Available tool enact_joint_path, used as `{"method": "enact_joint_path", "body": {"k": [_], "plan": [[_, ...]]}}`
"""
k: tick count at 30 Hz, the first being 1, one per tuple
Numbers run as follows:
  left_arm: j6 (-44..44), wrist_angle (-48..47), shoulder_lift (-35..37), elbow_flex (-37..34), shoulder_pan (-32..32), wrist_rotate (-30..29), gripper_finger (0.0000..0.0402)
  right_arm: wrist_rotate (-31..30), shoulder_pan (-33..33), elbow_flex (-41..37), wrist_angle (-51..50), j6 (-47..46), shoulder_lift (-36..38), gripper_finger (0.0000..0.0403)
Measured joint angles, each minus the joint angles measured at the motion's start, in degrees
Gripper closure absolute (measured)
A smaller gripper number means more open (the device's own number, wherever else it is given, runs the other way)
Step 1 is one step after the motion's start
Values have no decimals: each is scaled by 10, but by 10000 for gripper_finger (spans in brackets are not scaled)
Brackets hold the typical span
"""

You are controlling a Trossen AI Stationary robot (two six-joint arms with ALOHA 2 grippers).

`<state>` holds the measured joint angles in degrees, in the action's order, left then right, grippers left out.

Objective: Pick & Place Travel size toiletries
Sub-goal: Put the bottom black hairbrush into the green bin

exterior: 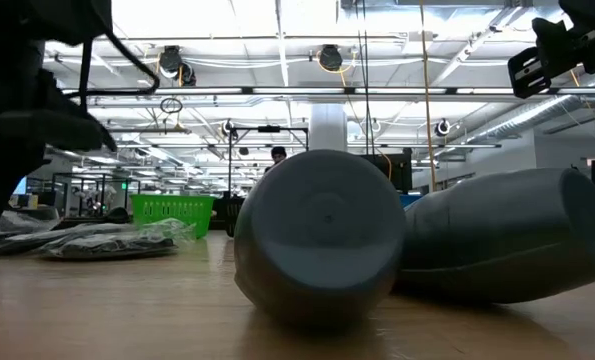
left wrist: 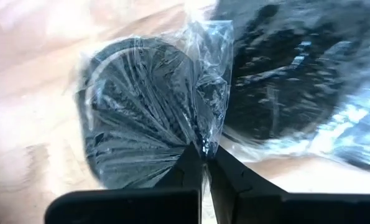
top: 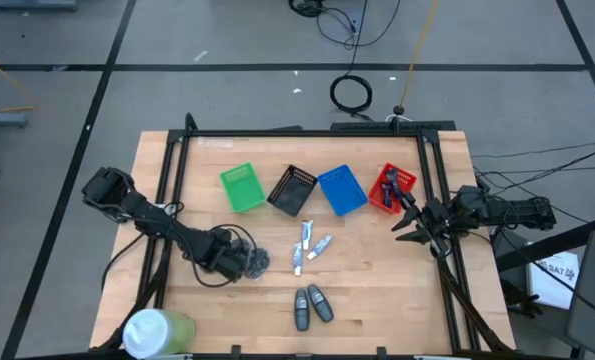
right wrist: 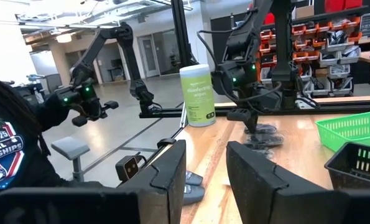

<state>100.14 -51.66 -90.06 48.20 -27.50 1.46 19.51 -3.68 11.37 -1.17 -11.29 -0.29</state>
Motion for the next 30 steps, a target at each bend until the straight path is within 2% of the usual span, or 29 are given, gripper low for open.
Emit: {"method": "enact_joint_path", "body": {"k": [10,14,18,20,22,26,30], "plan": [[-29,-40,0,36,-1,-5,396,0,0,0,0,0,0,298],[-53,-87,1,75,-1,-21,400,0,0,0,0,0,0,298],[-66,-174,1,139,0,-59,399,-1,0,0,0,0,0,298],[-66,-229,1,177,0,-115,400,-1,0,0,0,0,0,298],[-65,-273,2,212,1,-202,398,-1,0,0,0,2,0,298],[-116,-299,2,249,28,-364,400,-1,0,0,0,5,0,298],[-198,-297,16,258,83,-445,399,-1,0,0,3,1,0,298]]}}
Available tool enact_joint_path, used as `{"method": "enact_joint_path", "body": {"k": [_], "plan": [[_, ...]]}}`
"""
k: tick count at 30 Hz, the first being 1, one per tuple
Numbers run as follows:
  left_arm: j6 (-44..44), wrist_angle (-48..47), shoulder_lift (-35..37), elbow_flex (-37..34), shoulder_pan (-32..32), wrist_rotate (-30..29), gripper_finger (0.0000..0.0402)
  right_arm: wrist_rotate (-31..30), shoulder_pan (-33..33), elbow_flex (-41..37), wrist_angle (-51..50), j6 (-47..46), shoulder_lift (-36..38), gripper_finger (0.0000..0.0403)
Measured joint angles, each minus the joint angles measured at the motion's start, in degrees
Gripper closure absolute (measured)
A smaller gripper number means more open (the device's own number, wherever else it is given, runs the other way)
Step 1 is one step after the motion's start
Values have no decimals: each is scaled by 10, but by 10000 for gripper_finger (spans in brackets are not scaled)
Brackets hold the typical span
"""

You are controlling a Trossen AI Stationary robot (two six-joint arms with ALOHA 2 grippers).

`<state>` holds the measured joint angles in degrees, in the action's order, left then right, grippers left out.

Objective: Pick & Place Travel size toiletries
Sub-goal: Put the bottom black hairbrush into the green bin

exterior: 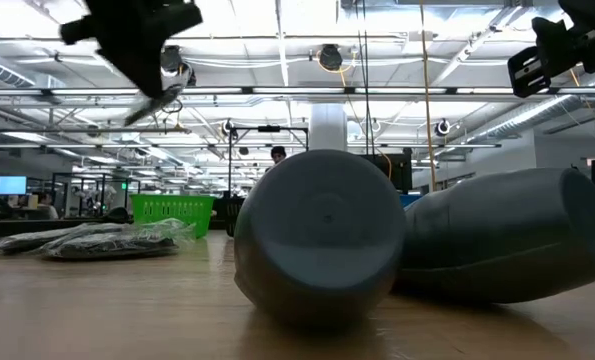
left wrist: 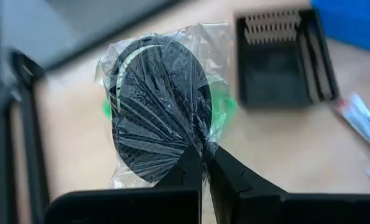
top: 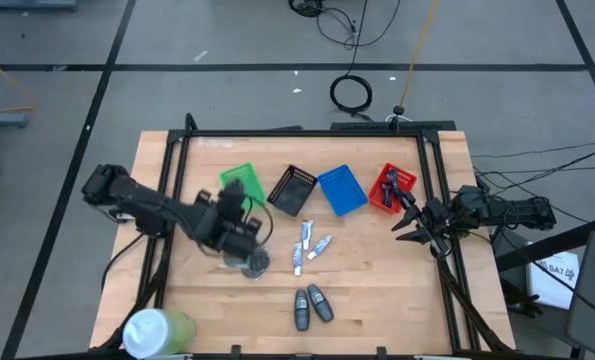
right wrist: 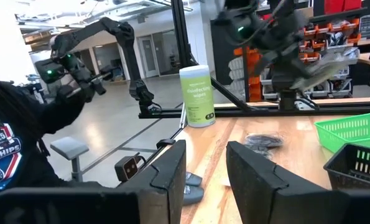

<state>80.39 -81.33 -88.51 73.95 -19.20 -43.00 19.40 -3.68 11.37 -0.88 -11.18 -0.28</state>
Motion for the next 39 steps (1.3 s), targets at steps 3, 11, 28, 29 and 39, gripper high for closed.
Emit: {"method": "enact_joint_path", "body": {"k": [3,11,28,29,39], "plan": [[-51,5,6,1,54,-25,400,1,0,0,11,-1,0,298],[-240,217,72,-76,172,27,401,1,0,0,24,-1,0,298],[-277,518,156,-311,269,176,401,2,0,0,25,-1,0,298],[-276,520,156,-310,270,177,401,2,0,0,25,-1,0,298],[-263,515,156,-310,276,223,357,2,0,0,24,0,0,298]]}}
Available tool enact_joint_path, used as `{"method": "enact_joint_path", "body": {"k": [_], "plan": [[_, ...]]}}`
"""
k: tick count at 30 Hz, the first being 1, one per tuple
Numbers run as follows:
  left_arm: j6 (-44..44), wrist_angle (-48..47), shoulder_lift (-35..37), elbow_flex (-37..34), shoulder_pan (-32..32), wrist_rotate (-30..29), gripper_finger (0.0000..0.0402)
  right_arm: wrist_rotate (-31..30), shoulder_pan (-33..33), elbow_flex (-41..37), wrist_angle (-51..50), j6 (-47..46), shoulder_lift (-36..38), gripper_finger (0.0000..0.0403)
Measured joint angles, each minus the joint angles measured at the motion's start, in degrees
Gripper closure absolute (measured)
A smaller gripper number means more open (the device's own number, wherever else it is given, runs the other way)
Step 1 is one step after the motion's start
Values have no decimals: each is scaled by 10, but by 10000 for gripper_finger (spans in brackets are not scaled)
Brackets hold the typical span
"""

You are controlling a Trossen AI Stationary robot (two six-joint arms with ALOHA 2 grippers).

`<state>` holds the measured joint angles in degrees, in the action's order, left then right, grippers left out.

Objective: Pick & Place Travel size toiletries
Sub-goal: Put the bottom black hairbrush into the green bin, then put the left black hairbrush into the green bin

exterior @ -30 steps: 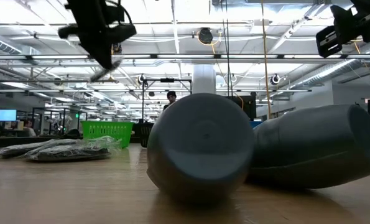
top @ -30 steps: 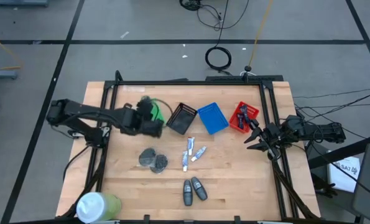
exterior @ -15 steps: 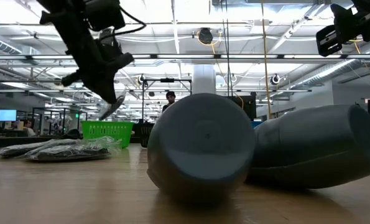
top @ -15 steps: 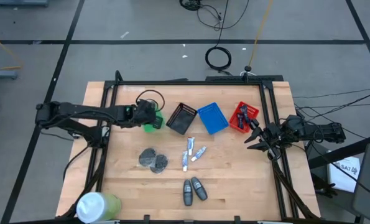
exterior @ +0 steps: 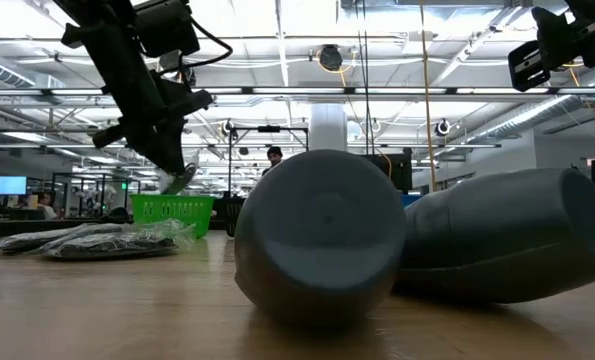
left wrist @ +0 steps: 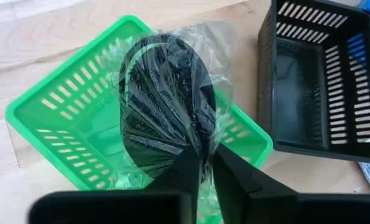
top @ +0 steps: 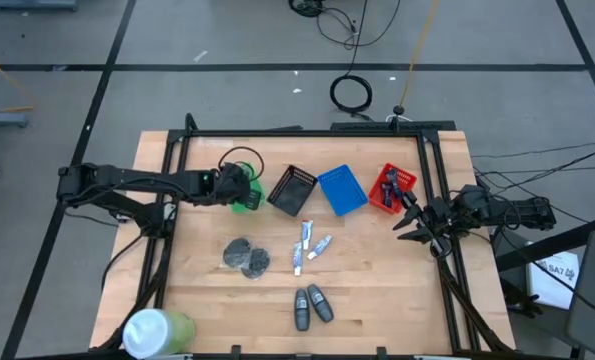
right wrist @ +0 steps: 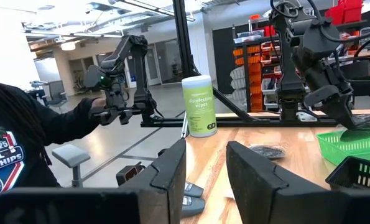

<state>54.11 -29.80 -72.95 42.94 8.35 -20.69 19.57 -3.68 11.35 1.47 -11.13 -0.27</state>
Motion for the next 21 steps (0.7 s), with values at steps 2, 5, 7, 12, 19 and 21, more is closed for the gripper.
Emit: {"method": "enact_joint_path", "body": {"k": [2,5,7,12,19,21], "plan": [[0,0,0,0,0,-1,329,0,0,0,0,0,0,298],[0,0,0,0,0,-7,281,0,0,0,0,0,0,298],[-11,0,0,0,0,-10,249,0,0,0,0,0,0,298],[-70,-2,5,24,0,1,178,0,0,0,-1,0,0,298],[-165,-7,46,79,-10,95,143,0,0,0,-6,-1,0,298],[-178,-1,52,92,-24,144,144,0,0,0,-7,-1,0,298]]}}
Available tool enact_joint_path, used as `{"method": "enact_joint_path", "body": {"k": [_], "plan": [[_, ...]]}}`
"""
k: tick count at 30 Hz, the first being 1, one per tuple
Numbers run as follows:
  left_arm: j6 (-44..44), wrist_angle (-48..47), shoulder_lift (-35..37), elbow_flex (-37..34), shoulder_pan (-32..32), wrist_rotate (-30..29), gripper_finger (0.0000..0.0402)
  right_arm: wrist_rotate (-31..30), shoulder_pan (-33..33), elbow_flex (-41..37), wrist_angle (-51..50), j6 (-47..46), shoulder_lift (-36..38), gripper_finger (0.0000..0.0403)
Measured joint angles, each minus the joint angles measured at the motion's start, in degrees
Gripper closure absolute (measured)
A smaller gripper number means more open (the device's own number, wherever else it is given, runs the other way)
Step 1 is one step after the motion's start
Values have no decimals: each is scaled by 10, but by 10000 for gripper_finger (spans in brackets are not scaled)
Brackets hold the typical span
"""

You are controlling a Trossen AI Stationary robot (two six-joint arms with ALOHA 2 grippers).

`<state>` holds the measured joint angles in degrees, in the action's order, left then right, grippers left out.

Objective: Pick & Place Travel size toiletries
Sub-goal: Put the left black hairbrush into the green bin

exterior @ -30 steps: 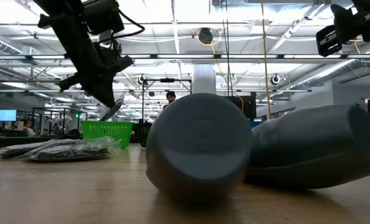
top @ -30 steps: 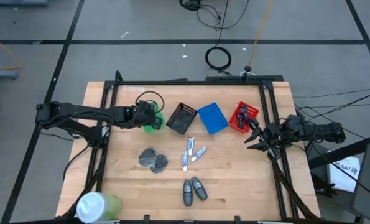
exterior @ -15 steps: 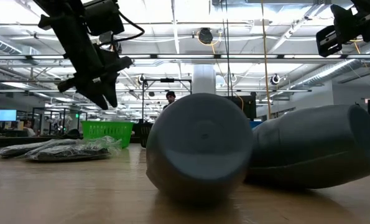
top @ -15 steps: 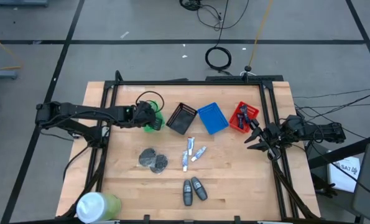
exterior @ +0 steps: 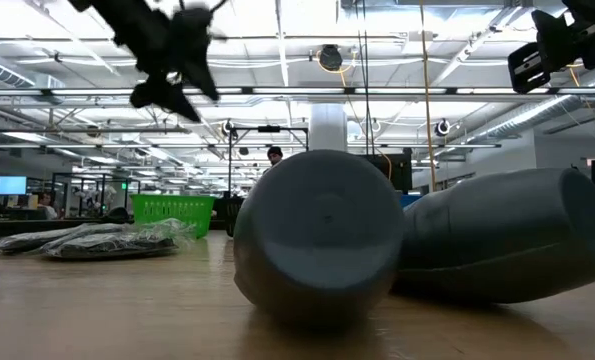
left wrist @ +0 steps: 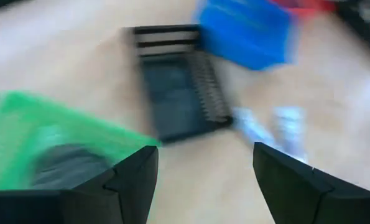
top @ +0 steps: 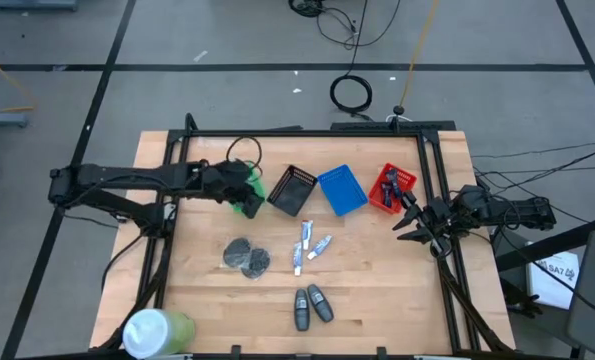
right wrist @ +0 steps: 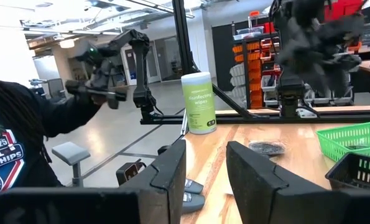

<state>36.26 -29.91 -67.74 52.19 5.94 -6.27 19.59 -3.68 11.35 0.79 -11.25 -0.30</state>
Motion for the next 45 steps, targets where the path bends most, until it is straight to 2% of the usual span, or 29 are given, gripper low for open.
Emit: {"method": "enact_joint_path", "body": {"k": [2,5,8,13,19,27,33,45], "plan": [[3,-23,4,5,-21,38,149,0,0,0,0,0,0,298],[35,-69,4,9,-64,51,159,0,0,0,0,0,0,298],[122,-111,-12,9,-113,56,171,0,0,0,-2,1,0,298],[251,-89,-47,9,-195,108,197,0,0,0,-2,3,0,298],[373,-115,-103,9,-252,89,232,-1,0,0,-2,4,0,298],[389,-121,-201,9,-265,34,262,-2,0,0,-2,5,0,298],[393,-100,-254,9,-265,32,264,-2,0,0,-2,4,0,298],[391,-60,-302,12,-261,43,256,-3,0,0,-3,8,0,298]]}}
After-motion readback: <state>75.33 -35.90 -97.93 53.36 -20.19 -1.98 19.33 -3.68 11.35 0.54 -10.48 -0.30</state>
